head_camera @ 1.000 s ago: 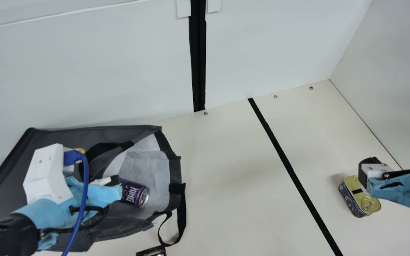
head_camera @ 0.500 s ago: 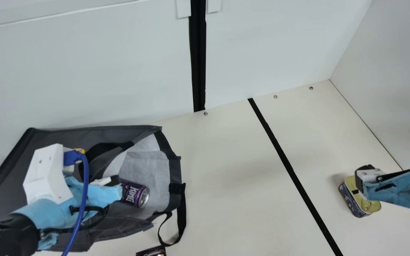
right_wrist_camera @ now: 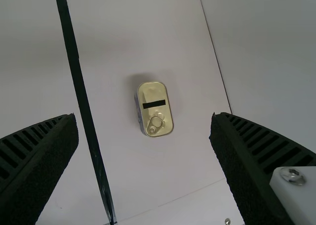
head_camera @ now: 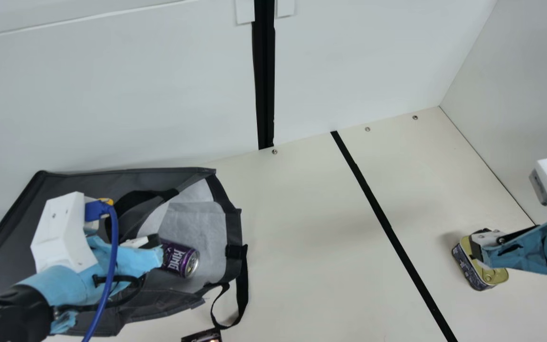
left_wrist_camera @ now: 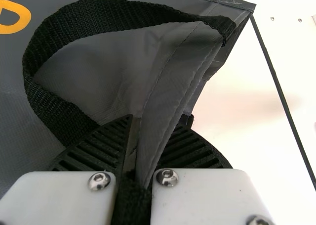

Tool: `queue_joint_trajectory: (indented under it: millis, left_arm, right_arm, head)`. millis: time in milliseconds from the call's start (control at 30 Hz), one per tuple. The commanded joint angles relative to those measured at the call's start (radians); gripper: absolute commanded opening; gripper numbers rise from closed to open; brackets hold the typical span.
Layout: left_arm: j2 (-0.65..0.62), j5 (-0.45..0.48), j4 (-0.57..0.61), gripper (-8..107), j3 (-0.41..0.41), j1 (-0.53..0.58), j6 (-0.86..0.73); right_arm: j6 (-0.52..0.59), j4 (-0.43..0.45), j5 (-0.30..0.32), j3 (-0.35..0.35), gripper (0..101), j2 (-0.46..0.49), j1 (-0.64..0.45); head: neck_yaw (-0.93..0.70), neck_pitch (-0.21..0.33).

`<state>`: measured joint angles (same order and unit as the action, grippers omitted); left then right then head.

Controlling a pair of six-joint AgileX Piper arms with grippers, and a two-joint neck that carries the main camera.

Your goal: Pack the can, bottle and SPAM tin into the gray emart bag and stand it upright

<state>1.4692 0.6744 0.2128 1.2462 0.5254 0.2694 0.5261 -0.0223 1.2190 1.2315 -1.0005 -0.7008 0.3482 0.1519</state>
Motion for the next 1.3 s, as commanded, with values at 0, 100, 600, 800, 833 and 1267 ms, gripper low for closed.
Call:
queue_joint_trajectory:
  millis: [0,100,600,800,833,1267]
  left_arm:
    - [0.0,0.0,0.0,-8,0.0,0.0,0.0]
    - [0.0,0.0,0.0,-8,0.0,0.0,0.0]
    - [0.0,0.0,0.0,-8,0.0,0.0,0.0]
    - [0.0,0.0,0.0,-8,0.0,0.0,0.0]
    - [0.0,0.0,0.0,-8,0.0,0.0,0.0]
    - [0.0,0.0,0.0,-8,0.0,0.0,0.0]
  right_arm:
    - [0.052,-0.023,-0.001,-0.002,95,-0.01,-0.029]
    - [0.107,-0.053,-0.014,-0.016,95,-0.029,-0.069]
    - [0.367,-0.186,-0.062,-0.083,95,-0.126,-0.253]
    - [0.447,-0.218,-0.083,-0.115,95,-0.16,-0.302]
    - [0.459,-0.222,-0.086,-0.121,95,-0.166,-0.309]
    - [0.564,-0.258,-0.151,-0.195,95,-0.241,-0.356]
  head:
    - [0.001,0.023]
    - [0.001,0.023]
    - [0.001,0.023]
    - [0.001,0.023]
    - [0.001,0.023]
    - [0.001,0.023]
